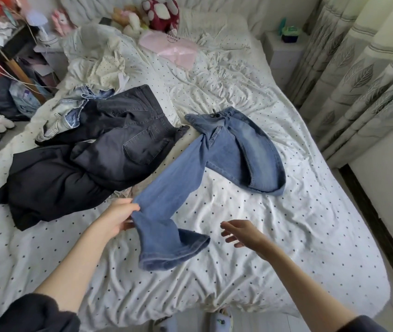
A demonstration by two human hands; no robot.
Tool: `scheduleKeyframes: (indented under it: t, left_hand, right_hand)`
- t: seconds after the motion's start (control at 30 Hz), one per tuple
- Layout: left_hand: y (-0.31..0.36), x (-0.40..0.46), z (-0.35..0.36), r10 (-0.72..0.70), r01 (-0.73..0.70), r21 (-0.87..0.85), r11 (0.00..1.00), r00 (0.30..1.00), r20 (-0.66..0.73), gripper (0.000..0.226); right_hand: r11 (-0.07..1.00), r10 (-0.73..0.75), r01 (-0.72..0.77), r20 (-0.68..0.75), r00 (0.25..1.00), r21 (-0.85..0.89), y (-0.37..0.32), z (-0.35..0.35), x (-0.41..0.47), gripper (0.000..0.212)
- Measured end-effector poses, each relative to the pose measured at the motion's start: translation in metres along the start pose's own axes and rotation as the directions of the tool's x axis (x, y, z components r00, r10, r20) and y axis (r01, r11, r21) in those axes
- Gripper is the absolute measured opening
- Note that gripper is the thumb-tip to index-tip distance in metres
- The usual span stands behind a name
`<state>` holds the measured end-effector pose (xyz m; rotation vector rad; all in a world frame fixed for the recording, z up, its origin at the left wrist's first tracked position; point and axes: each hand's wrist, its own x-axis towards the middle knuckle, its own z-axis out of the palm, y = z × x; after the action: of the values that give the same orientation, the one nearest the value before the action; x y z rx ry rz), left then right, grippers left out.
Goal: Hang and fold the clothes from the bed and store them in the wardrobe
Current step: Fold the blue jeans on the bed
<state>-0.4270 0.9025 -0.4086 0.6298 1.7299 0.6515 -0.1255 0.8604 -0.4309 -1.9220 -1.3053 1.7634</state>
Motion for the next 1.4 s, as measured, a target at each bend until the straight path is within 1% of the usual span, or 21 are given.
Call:
scheduleKeyframes:
  t: [0.1, 0.23, 0.3, 0.37, 0.4, 0.47, 0.53, 0.57, 0.63, 0.7, 0.77, 0.83, 0.87, 0.93, 1.0, 1.07, 1.17, 1.23, 1.27, 1.33, 1.4]
  left_hand:
    - [-0.029, 0.039, -0.031, 0.041, -0.010, 0.225, 0.974, 0.990, -0.135, 0.023]
    - [-0.049, 0.092, -0.051, 0.148, 0.004, 0.475, 0.880, 0.948, -0.283, 0.020]
    - [-0.054, 0.110, -0.055, 0.208, 0.032, 0.574, 0.819, 0.914, -0.347, 0.031]
    - [-0.060, 0.122, -0.054, 0.353, -0.013, 0.681, 0.732, 0.862, -0.363, 0.040]
    - [-0.064, 0.124, -0.048, 0.466, -0.108, 0.720, 0.685, 0.825, -0.319, 0.040]
    - [-0.075, 0.123, -0.025, 0.676, -0.368, 0.763, 0.531, 0.728, -0.119, 0.034]
    - [-0.082, 0.119, 0.004, 0.762, -0.565, 0.735, 0.375, 0.639, 0.102, 0.029]
    - [-0.084, 0.118, 0.018, 0.765, -0.614, 0.722, 0.318, 0.617, 0.187, 0.030]
    - [-0.088, 0.128, 0.044, 0.716, -0.597, 0.772, 0.220, 0.636, 0.287, 0.042]
    - [-0.085, 0.140, 0.058, 0.649, -0.481, 0.862, 0.159, 0.709, 0.276, 0.054]
    - [-0.079, 0.146, 0.064, 0.632, -0.388, 0.913, 0.121, 0.740, 0.231, 0.052]
    - [-0.068, 0.145, 0.063, 0.646, -0.372, 0.916, 0.148, 0.738, 0.196, 0.044]
    - [-0.063, 0.143, 0.060, 0.648, -0.393, 0.898, 0.198, 0.740, 0.181, 0.038]
    - [-0.052, 0.139, 0.054, 0.638, -0.476, 0.795, 0.375, 0.755, 0.151, 0.024]
    - [-0.035, 0.132, 0.048, 0.556, -0.532, 0.612, 0.585, 0.813, 0.175, 0.012]
    - [-0.013, 0.118, 0.041, 0.411, -0.484, 0.451, 0.750, 0.875, 0.256, 0.005]
    - [0.018, 0.095, 0.029, 0.264, -0.312, 0.095, 0.945, 0.904, 0.338, 0.013]
    - [0.033, 0.085, 0.021, 0.200, -0.168, -0.114, 0.979, 0.892, 0.405, 0.020]
    - [0.037, 0.081, 0.018, 0.180, -0.124, -0.156, 0.980, 0.886, 0.428, 0.022]
    - [0.038, 0.073, 0.015, 0.146, -0.086, -0.150, 0.985, 0.877, 0.458, 0.023]
    - [0.033, 0.066, 0.014, 0.109, -0.049, -0.137, 0.989, 0.870, 0.480, 0.024]
  right_hand:
    - [0.999, 0.045, -0.046, -0.016, 0.999, -0.018, 0.005, 0.029, 0.019, 0.029]
    - [0.999, 0.048, -0.048, -0.074, 0.996, 0.003, -0.001, 0.069, 0.063, 0.027]
    - [0.998, 0.040, -0.035, -0.116, 0.992, 0.046, -0.012, 0.079, 0.087, 0.024]
    - [0.986, 0.040, -0.010, -0.177, 0.983, 0.165, -0.025, 0.085, 0.113, 0.019]
    - [0.973, 0.036, 0.015, -0.220, 0.975, 0.229, -0.033, 0.085, 0.126, 0.019]
    - [0.947, 0.039, 0.061, -0.300, 0.953, 0.316, -0.048, 0.084, 0.153, 0.022]
    - [0.933, 0.039, 0.087, -0.340, 0.940, 0.350, -0.061, 0.080, 0.174, 0.019]
    - [0.932, 0.035, 0.092, -0.338, 0.941, 0.352, -0.067, 0.077, 0.180, 0.018]
    - [0.926, 0.033, 0.088, -0.311, 0.950, 0.367, -0.075, 0.076, 0.194, 0.018]
    - [0.915, 0.035, 0.091, -0.302, 0.953, 0.393, -0.082, 0.074, 0.201, 0.015]
    - [0.918, 0.026, 0.109, -0.333, 0.943, 0.380, -0.088, 0.071, 0.204, 0.009]
    - [0.932, -0.016, 0.145, -0.363, 0.932, 0.331, -0.094, 0.067, 0.203, 0.012]
    - [0.937, -0.040, 0.162, -0.364, 0.930, 0.309, -0.096, 0.065, 0.201, 0.014]
    - [0.937, -0.080, 0.194, -0.361, 0.929, 0.290, -0.100, 0.059, 0.191, 0.015]
    - [0.924, -0.104, 0.220, -0.350, 0.931, 0.313, -0.107, 0.052, 0.178, 0.012]
    - [0.907, -0.093, 0.223, -0.347, 0.933, 0.358, -0.111, 0.045, 0.165, 0.011]
    - [0.949, -0.058, 0.165, -0.366, 0.929, 0.268, -0.110, 0.037, 0.150, 0.017]
    - [0.976, -0.017, 0.087, -0.326, 0.945, 0.201, -0.103, 0.032, 0.144, 0.022]
    - [0.981, 0.001, 0.054, -0.286, 0.958, 0.185, -0.100, 0.030, 0.142, 0.028]
    - [0.979, 0.027, 0.010, -0.181, 0.983, 0.203, -0.094, 0.031, 0.141, 0.037]
    - [0.957, 0.030, -0.016, -0.042, 0.999, 0.289, -0.090, 0.036, 0.142, 0.042]
